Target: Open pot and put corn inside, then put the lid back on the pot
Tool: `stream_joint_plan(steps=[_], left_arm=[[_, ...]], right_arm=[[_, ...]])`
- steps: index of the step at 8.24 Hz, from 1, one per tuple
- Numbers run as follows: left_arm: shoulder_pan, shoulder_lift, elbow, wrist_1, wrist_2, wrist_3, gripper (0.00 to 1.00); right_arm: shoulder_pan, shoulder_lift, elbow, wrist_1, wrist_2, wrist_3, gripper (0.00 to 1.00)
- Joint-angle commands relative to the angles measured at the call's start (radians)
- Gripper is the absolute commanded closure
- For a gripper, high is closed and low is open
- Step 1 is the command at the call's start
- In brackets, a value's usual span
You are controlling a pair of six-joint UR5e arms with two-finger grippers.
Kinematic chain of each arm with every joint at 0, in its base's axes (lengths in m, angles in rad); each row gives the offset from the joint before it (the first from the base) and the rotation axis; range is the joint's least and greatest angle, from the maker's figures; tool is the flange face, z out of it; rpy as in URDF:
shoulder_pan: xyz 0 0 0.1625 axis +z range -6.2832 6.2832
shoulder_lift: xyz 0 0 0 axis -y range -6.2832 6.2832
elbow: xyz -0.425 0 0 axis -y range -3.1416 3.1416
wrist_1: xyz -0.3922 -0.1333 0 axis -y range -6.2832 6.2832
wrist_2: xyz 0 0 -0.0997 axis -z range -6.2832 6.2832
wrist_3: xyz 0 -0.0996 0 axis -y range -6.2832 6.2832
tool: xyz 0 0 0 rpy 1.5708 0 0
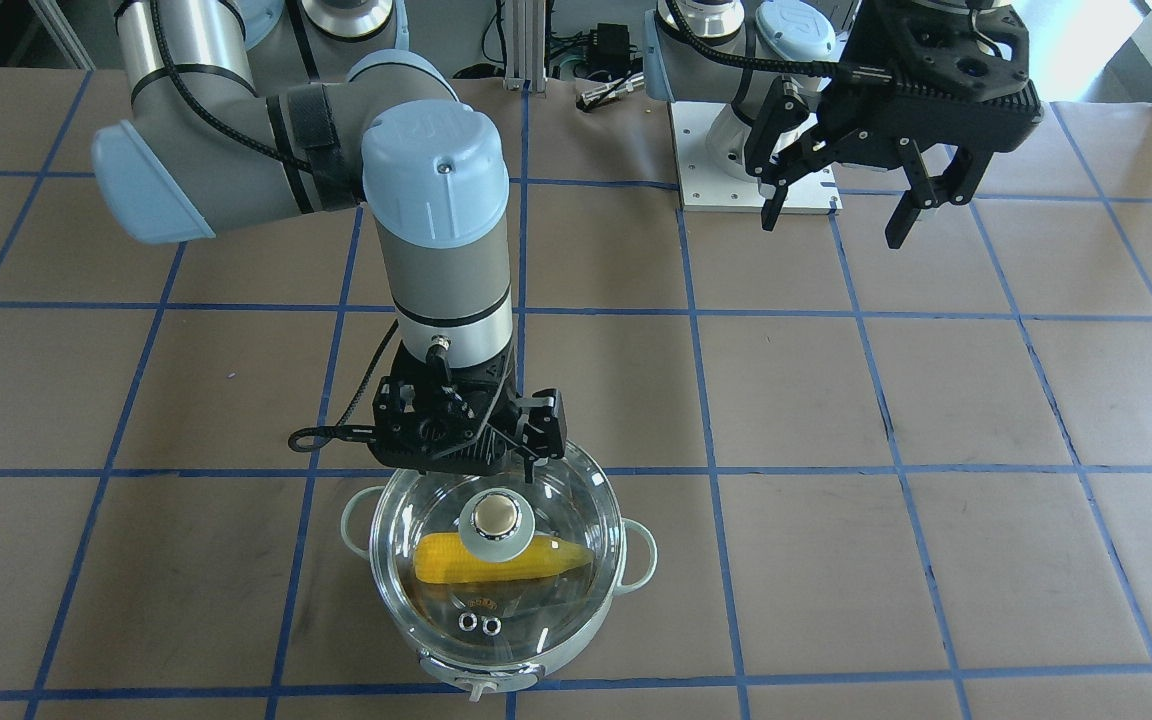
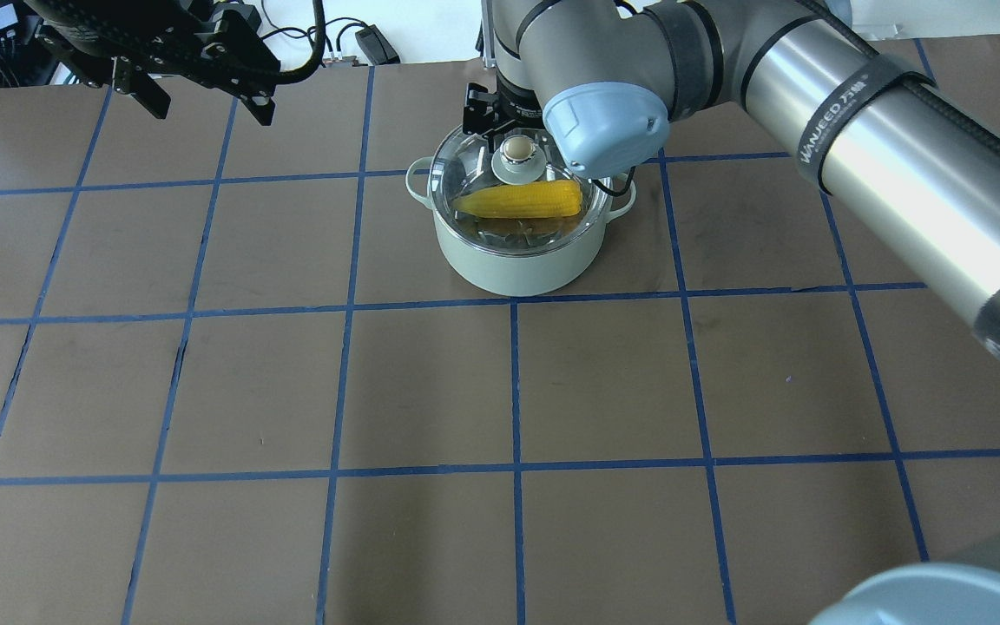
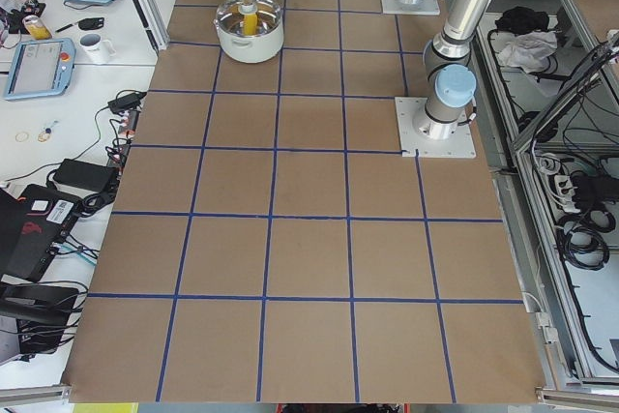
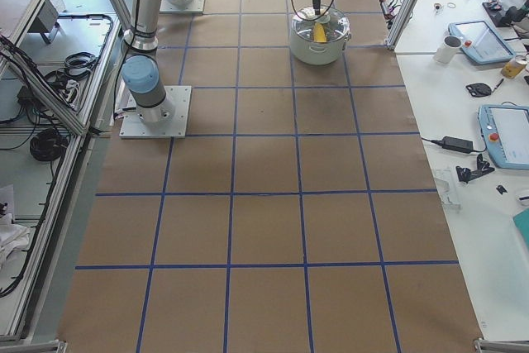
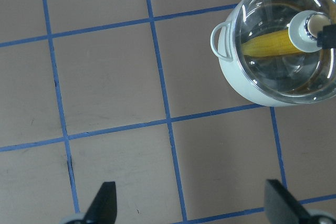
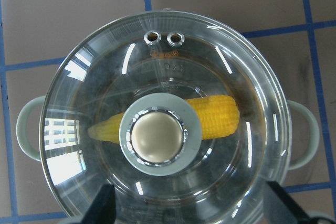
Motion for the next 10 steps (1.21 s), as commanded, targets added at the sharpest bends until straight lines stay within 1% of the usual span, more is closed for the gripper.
stream_joint_plan(steps=[1,2,3,4,5,6,8,10], left_arm=[[0.0,0.0,0.0,0.0,0.0,0.0,0.0],[0.0,0.0,0.0,0.0,0.0,0.0,0.0],[0.0,0.0,0.0,-0.002,0.002,0.0,0.0],[0.0,0.002,0.0,-0.008,0.003,0.0,0.0],[0.0,0.003,0.0,-0.008,0.003,0.0,0.0],[0.0,0.005,0.0,-0.008,0.002,0.0,0.0],[0.0,0.005,0.0,-0.008,0.003,0.0,0.0],[0.0,0.005,0.0,-0.009,0.003,0.0,0.0]], right_arm=[[-0.036,-0.181,0.099,0.144,-0.012,-0.067,0.0],[-0.083,-0.261,0.129,0.215,-0.009,-0.092,0.0],[-0.129,-0.334,0.171,0.264,-0.001,-0.154,0.0],[-0.167,-0.416,0.213,0.356,0.0,-0.219,0.0],[-0.204,-0.489,0.23,0.463,0.0,-0.238,0.0],[-0.224,-0.498,0.23,0.482,0.009,-0.244,0.0],[-0.227,-0.499,0.221,0.446,0.011,-0.267,0.0],[-0.234,-0.496,0.213,0.44,0.011,-0.276,0.0]])
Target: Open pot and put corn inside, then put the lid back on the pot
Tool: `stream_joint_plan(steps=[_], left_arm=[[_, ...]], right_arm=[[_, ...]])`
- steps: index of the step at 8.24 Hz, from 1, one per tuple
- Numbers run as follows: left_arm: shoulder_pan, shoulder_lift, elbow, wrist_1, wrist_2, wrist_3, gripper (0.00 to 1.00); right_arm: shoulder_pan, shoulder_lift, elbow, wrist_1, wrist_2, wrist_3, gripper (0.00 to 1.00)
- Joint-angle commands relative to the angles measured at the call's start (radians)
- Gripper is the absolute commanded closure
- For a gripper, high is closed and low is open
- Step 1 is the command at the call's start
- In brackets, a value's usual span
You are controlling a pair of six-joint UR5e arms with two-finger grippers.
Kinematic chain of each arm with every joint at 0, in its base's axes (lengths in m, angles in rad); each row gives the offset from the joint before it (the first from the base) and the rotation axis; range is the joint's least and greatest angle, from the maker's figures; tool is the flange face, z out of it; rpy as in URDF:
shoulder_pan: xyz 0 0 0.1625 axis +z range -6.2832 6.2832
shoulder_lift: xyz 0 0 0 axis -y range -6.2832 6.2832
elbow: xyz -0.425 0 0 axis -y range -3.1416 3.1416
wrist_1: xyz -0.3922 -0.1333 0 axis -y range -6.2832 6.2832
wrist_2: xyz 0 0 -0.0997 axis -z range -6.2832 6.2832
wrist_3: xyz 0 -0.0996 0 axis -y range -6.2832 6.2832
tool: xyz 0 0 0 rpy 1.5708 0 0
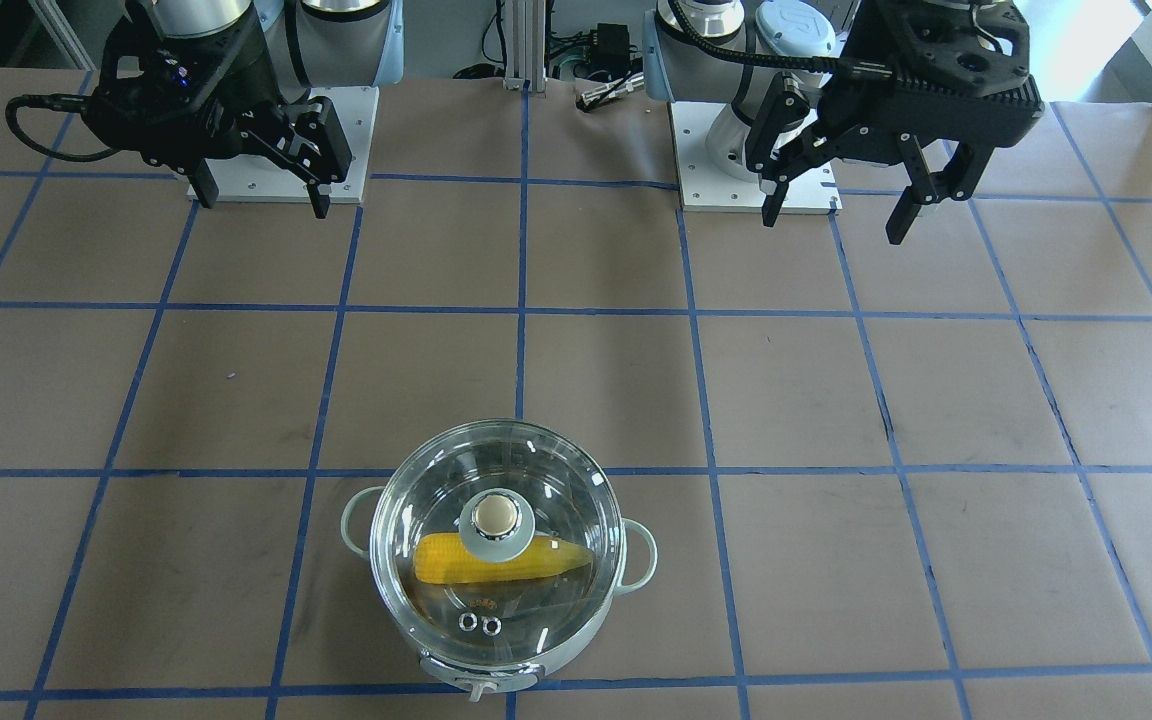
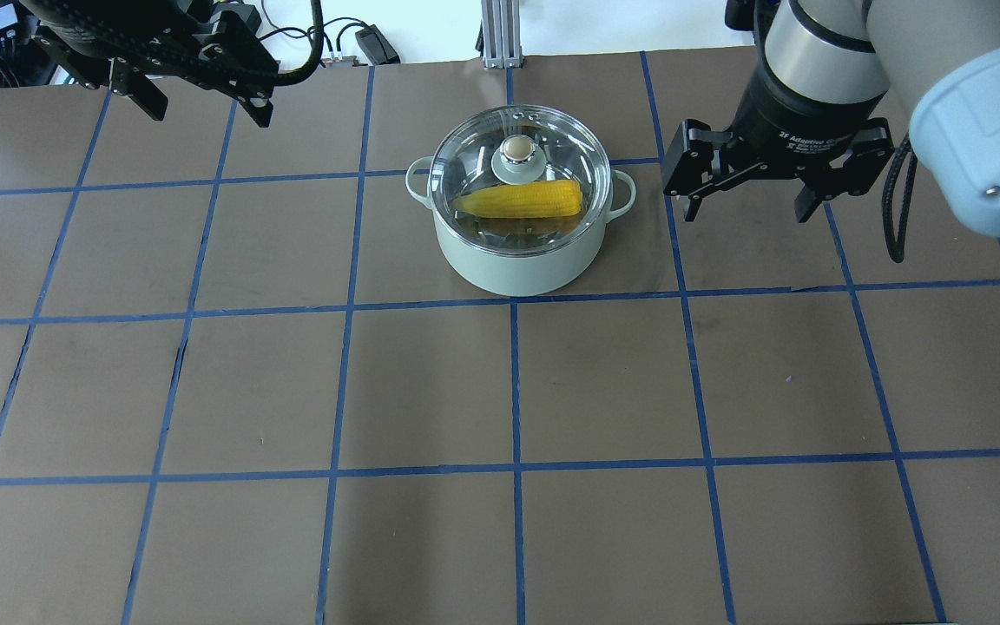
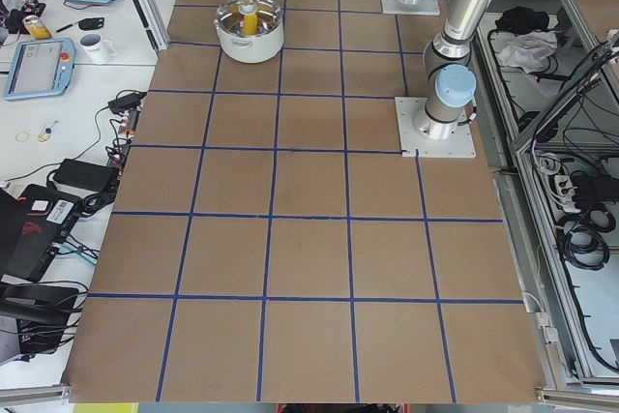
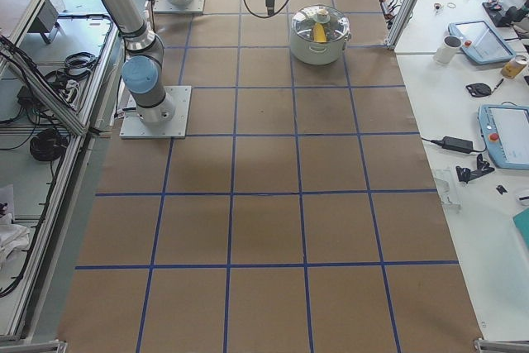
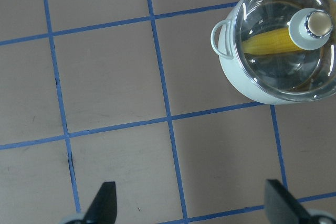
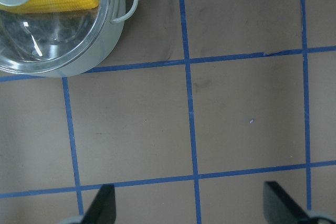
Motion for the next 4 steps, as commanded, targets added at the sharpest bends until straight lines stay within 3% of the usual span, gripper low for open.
stream_joint_plan(steps=[1,4], left_arm=[[0.0,0.0,0.0,-0.001,0.001,0.0,0.0],[0.0,0.0,0.0,0.0,0.001,0.0,0.0]], right_arm=[[-0.005,0.0,-0.007,-0.015,0.002,-0.012,0.0],[-0.017,0.0,-0.009,-0.015,-0.001,-0.013,0.0]])
